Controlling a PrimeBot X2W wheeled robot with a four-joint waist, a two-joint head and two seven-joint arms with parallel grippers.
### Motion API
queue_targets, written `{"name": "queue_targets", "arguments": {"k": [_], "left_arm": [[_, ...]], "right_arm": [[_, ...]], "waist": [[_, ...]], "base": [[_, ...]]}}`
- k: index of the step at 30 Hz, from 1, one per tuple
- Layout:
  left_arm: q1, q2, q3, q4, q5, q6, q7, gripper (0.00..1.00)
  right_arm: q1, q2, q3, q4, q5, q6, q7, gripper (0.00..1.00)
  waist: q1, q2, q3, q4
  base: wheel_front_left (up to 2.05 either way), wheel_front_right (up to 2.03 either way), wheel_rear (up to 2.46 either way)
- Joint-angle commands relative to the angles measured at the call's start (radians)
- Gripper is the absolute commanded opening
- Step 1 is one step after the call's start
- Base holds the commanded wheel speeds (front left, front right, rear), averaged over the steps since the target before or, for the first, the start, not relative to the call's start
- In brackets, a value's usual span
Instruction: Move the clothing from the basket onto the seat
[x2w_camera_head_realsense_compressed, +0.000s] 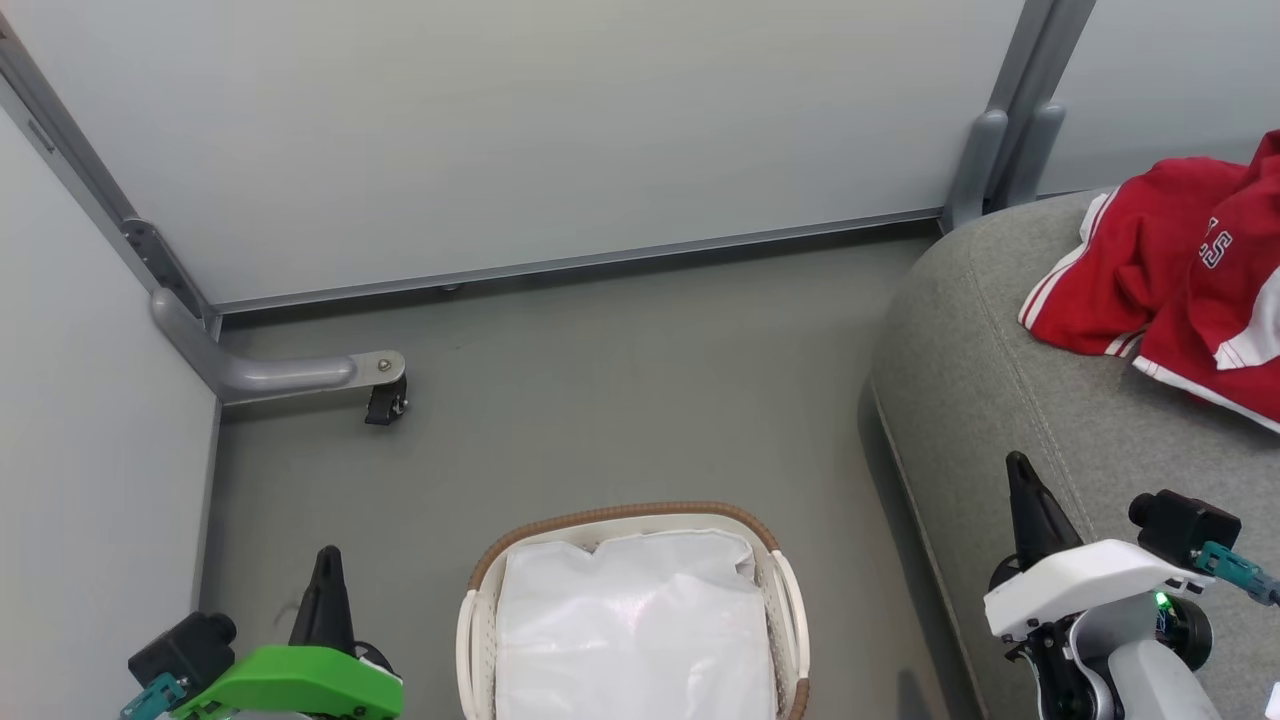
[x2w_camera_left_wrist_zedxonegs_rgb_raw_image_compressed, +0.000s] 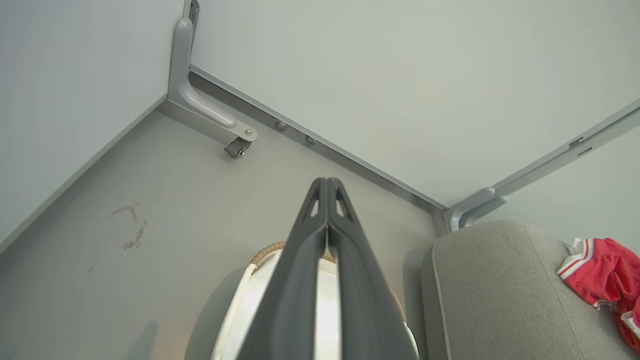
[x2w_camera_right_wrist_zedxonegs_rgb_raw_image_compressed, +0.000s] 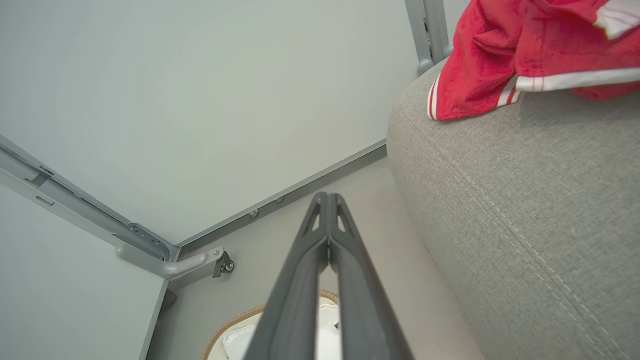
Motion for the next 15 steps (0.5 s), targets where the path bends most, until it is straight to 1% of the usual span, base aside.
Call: {"name": "queue_targets", "arguments": {"k": [1, 15], "left_arm": [[-0.028, 0.002, 0.008, -0.018, -0.039, -0.004, 0.01, 0.0], [-0.04, 0.003, 0.037, -0.04, -0.215, -0.011, 0.061, 0.0]], "right_arm": [[-0.005, -0.006, -0.006, -0.021, 0.044, 0.0, 0.009, 0.0], [0.007, -0.008, -0.021, -0.045, 0.251, 0.0, 0.06, 0.0]], "waist": [[0.0, 0.0, -0.001, 0.0], [0.0, 0.0, -0.007, 0.003]], "base": [[0.0, 0.0, 0.0], [0.0, 0.0, 0.0]]}}
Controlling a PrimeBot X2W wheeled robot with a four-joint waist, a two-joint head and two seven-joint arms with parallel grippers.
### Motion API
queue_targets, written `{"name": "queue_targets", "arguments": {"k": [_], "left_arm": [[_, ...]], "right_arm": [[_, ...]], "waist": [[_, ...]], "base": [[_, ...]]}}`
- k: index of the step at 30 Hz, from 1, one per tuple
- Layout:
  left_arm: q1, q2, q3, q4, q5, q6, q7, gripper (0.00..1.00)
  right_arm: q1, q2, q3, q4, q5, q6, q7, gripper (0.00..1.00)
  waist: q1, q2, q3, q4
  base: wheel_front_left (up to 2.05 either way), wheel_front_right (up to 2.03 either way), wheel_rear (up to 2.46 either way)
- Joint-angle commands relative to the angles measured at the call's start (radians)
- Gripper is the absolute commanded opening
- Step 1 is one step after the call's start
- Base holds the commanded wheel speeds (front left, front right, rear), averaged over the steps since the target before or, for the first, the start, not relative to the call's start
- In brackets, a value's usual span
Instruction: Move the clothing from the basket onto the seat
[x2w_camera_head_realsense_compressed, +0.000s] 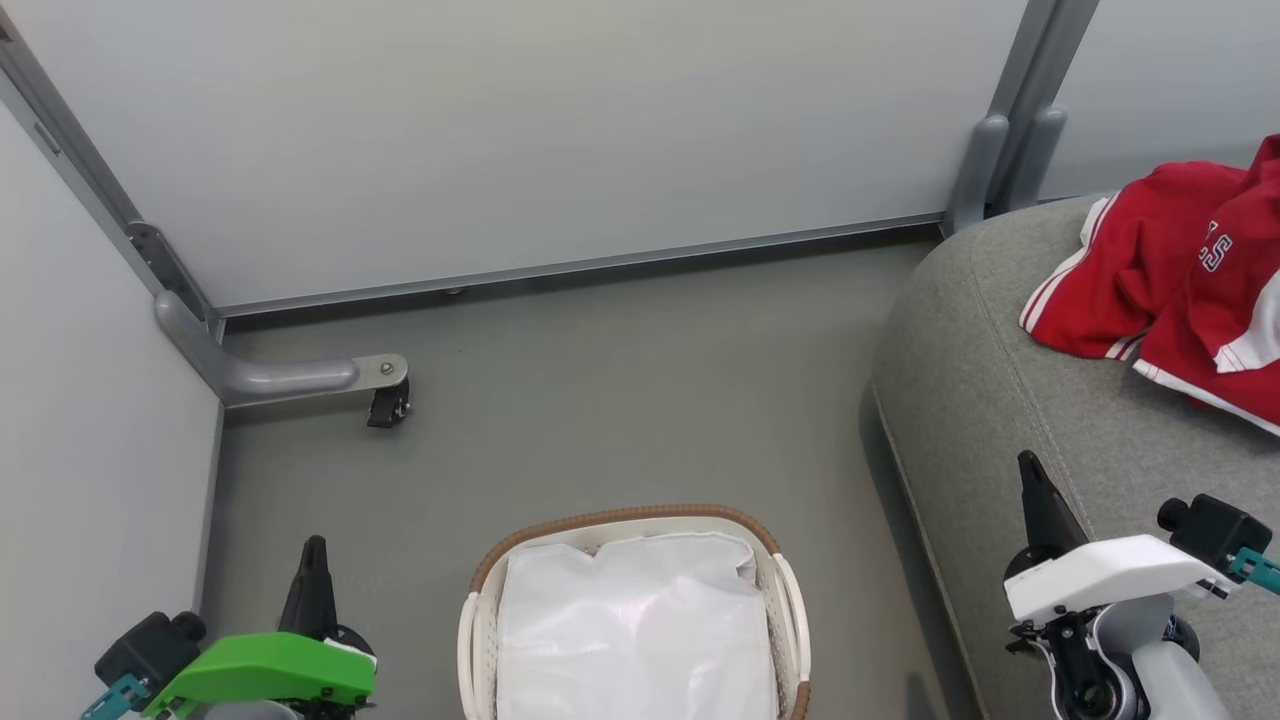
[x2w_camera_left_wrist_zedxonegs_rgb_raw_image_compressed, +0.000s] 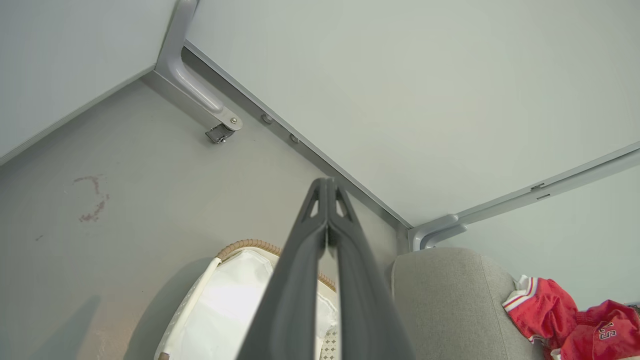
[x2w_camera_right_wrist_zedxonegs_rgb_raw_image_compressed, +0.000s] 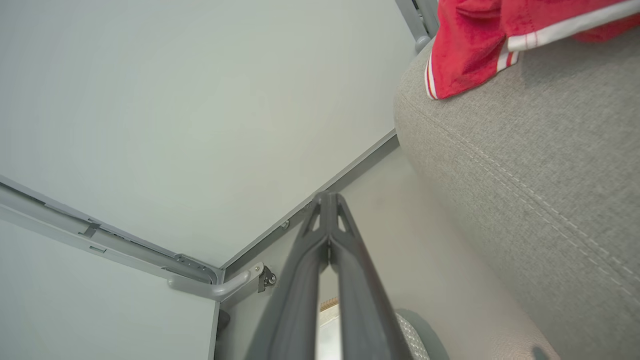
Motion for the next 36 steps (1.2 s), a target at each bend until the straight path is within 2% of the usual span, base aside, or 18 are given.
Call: {"name": "queue_targets", "arguments": {"k": [1, 36], "left_arm": [[-0.029, 0.003, 0.007, -0.016, -0.031, -0.005, 0.006, 0.0], [-0.052, 0.005, 0.064, -0.058, -0.376, -0.019, 0.107, 0.0]], "right_arm": [[0.001, -0.007, -0.005, -0.018, 0.034, 0.0, 0.006, 0.0], [0.024, -0.01, -0.034, -0.064, 0.44, -0.001, 0.109, 0.0]], "waist": [[0.0, 0.0, -0.001, 0.0], [0.0, 0.0, -0.016, 0.006]], "base": [[0.0, 0.0, 0.0], [0.0, 0.0, 0.0]]}}
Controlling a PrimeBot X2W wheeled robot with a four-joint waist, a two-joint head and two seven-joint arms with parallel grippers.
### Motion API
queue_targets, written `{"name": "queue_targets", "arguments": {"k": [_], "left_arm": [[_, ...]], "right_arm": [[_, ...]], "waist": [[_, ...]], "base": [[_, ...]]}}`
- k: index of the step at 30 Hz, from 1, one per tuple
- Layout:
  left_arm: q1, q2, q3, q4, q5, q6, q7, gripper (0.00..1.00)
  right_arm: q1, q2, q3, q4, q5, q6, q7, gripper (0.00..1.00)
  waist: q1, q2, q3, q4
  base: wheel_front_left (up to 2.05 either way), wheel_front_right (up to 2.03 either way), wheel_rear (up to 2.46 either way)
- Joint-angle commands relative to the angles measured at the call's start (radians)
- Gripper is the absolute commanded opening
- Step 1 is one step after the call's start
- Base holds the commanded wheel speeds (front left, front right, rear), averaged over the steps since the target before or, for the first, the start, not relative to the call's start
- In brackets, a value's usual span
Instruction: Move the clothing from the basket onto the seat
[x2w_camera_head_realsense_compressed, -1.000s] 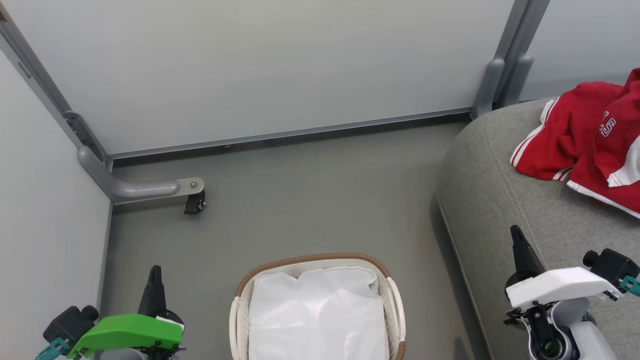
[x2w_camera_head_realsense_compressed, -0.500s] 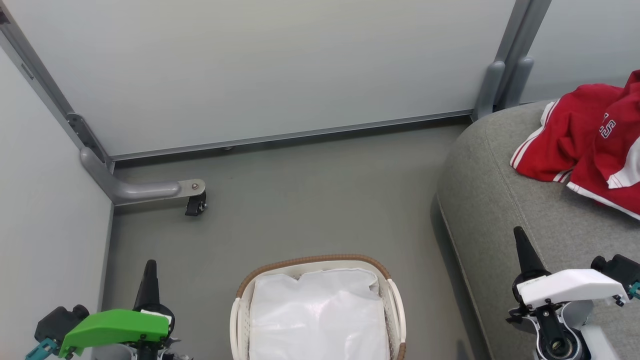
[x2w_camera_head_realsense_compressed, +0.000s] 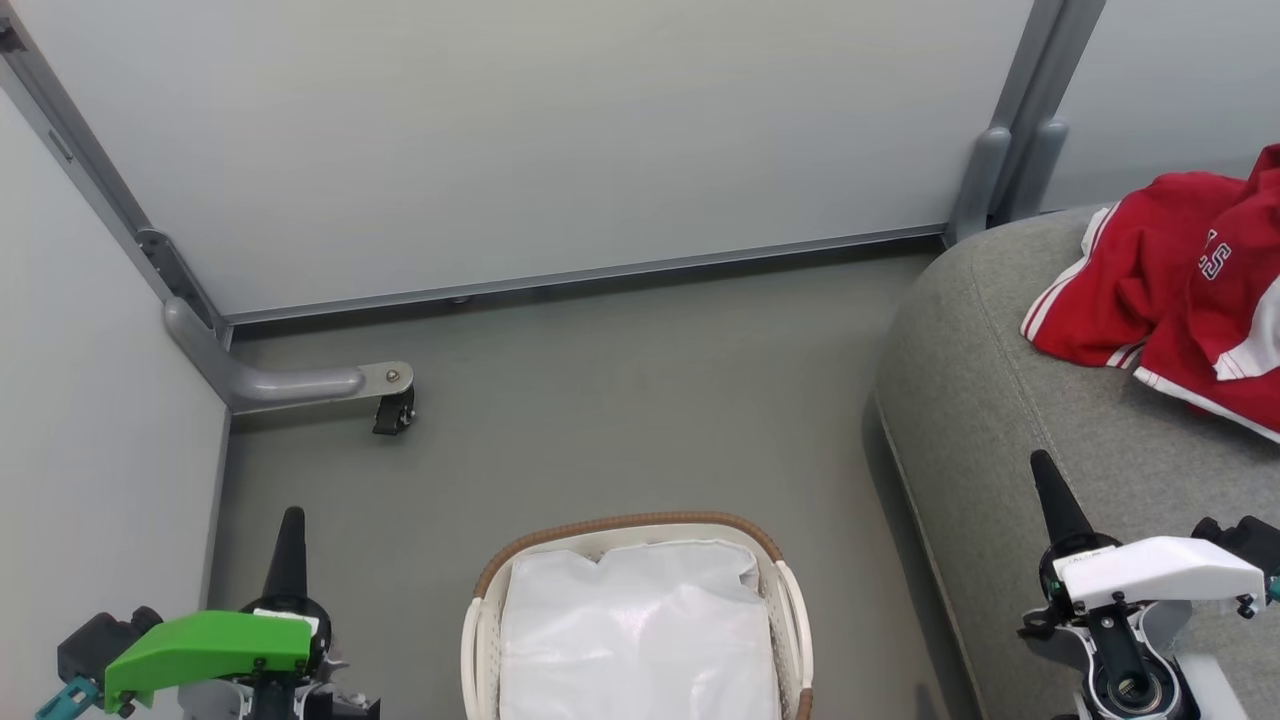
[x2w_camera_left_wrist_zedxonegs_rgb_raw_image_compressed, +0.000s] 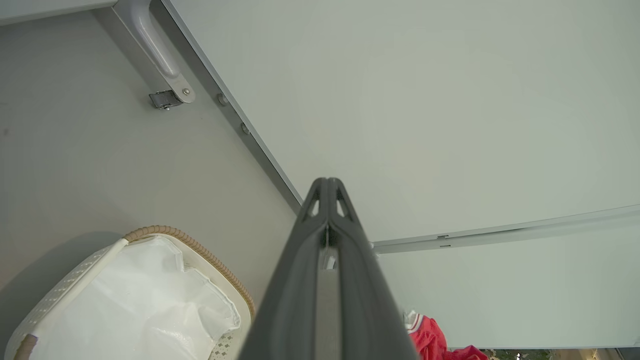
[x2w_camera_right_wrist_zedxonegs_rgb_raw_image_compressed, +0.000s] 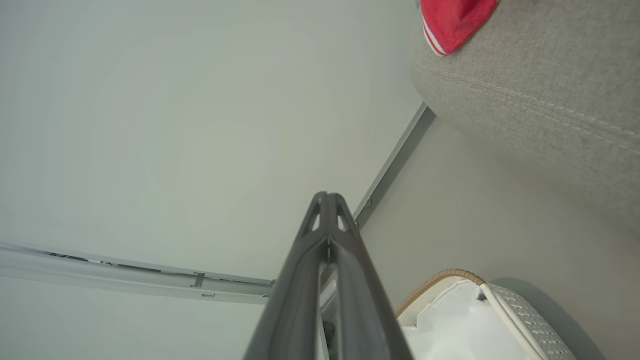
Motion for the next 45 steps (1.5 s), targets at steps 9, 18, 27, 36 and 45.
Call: {"name": "queue_targets", "arguments": {"k": [9, 18, 27, 36, 45], "left_arm": [[-0.028, 0.005, 0.017, -0.021, -0.09, -0.009, 0.025, 0.0], [-0.033, 0.005, 0.028, -0.028, -0.158, -0.011, 0.046, 0.0], [-0.037, 0.006, 0.038, -0.035, -0.221, -0.013, 0.065, 0.0], [-0.04, 0.006, 0.051, -0.044, -0.291, -0.017, 0.084, 0.0], [-0.043, 0.007, 0.06, -0.05, -0.347, -0.018, 0.101, 0.0]], "right_arm": [[0.012, -0.007, -0.01, -0.022, 0.104, -0.001, 0.027, 0.0], [0.016, -0.008, -0.016, -0.03, 0.183, -0.001, 0.048, 0.0], [0.02, -0.008, -0.021, -0.039, 0.257, -0.001, 0.067, 0.0], [0.025, -0.009, -0.027, -0.048, 0.341, -0.001, 0.087, 0.0], [0.029, -0.01, -0.032, -0.054, 0.405, -0.001, 0.103, 0.0]], "waist": [[0.0, 0.0, -0.004, 0.002], [0.0, 0.0, -0.008, 0.003], [0.0, 0.0, -0.012, 0.005], [0.0, 0.0, -0.017, 0.006], [0.0, 0.0, -0.021, 0.008]], "base": [[0.0, 0.0, 0.0], [0.0, 0.0, 0.0], [0.0, 0.0, 0.0], [0.0, 0.0, 0.0], [0.0, 0.0, 0.0]]}}
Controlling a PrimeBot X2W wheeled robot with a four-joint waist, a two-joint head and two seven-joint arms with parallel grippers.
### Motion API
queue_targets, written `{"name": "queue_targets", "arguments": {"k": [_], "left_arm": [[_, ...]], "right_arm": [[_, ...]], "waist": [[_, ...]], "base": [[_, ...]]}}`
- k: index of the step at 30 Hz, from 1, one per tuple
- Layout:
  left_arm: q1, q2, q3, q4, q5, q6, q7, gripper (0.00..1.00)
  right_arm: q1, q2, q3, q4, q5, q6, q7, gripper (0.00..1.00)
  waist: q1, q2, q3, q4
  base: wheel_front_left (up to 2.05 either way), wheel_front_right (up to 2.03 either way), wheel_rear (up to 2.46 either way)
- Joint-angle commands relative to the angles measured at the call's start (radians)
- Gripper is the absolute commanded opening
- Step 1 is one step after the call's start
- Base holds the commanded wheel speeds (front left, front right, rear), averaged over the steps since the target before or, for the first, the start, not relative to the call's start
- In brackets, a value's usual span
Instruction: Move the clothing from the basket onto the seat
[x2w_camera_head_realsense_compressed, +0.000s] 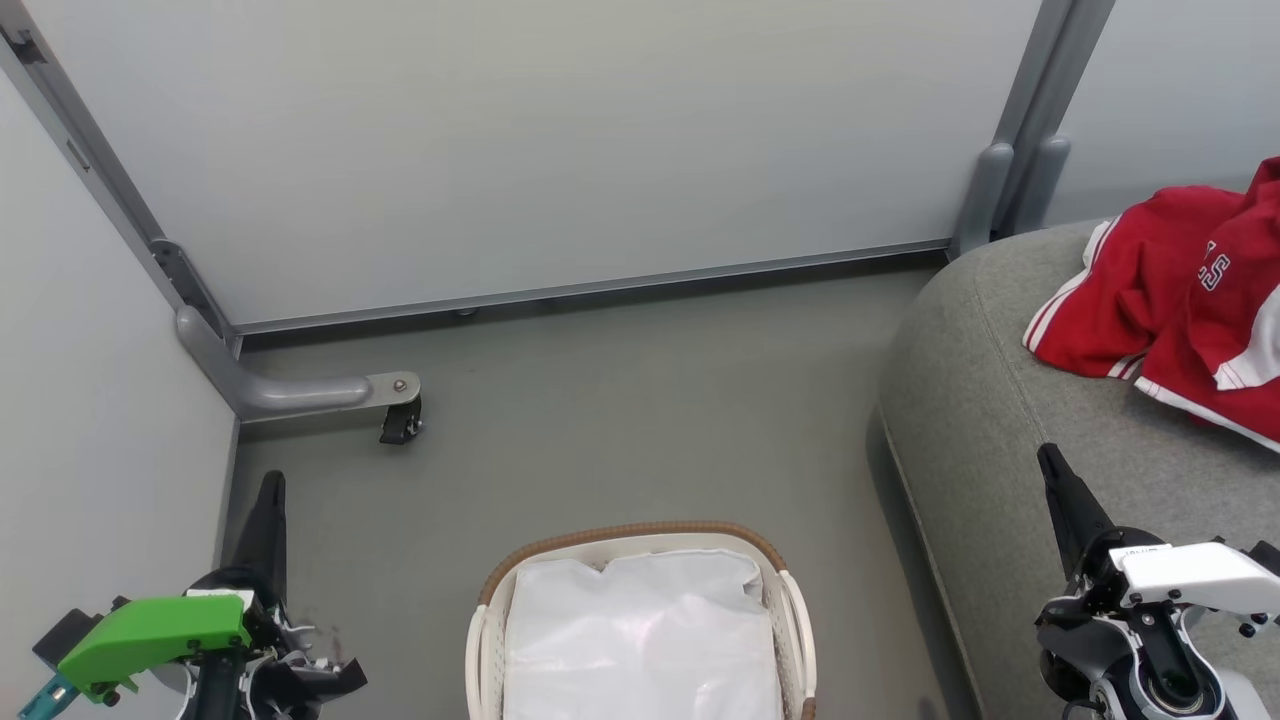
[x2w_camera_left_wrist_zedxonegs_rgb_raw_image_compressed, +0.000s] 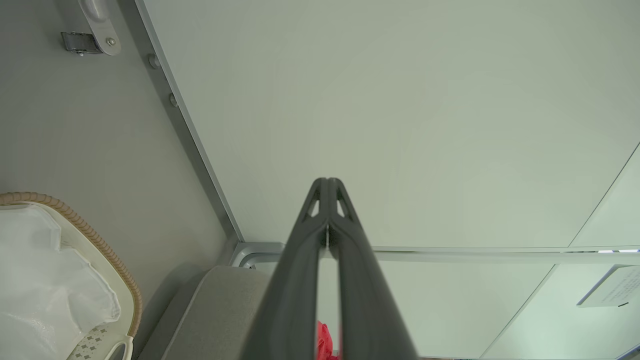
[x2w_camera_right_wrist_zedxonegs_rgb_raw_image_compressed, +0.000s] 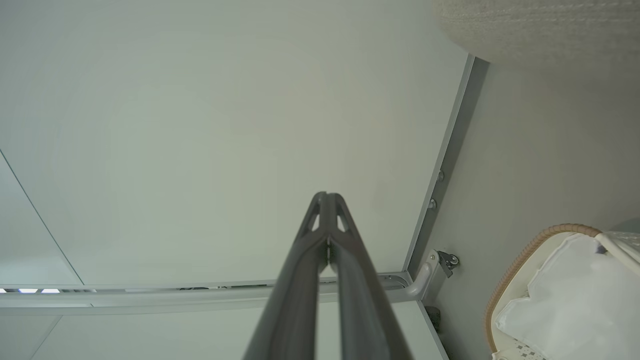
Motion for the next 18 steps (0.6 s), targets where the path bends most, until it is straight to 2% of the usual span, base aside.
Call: {"name": "queue_targets", "arguments": {"k": [1, 18], "left_arm": [[-0.017, 0.006, 0.006, -0.005, -0.023, -0.006, 0.005, 0.0], [-0.015, 0.006, 0.006, -0.005, -0.027, -0.005, 0.009, 0.0]], "right_arm": [[0.011, -0.007, -0.004, -0.006, 0.022, -0.001, 0.008, 0.0], [0.012, -0.007, -0.004, -0.006, 0.028, -0.001, 0.008, 0.0]], "waist": [[0.0, 0.0, -0.001, 0.0], [0.0, 0.0, -0.001, 0.001]], "base": [[0.0, 0.0, 0.0], [0.0, 0.0, 0.0]]}}
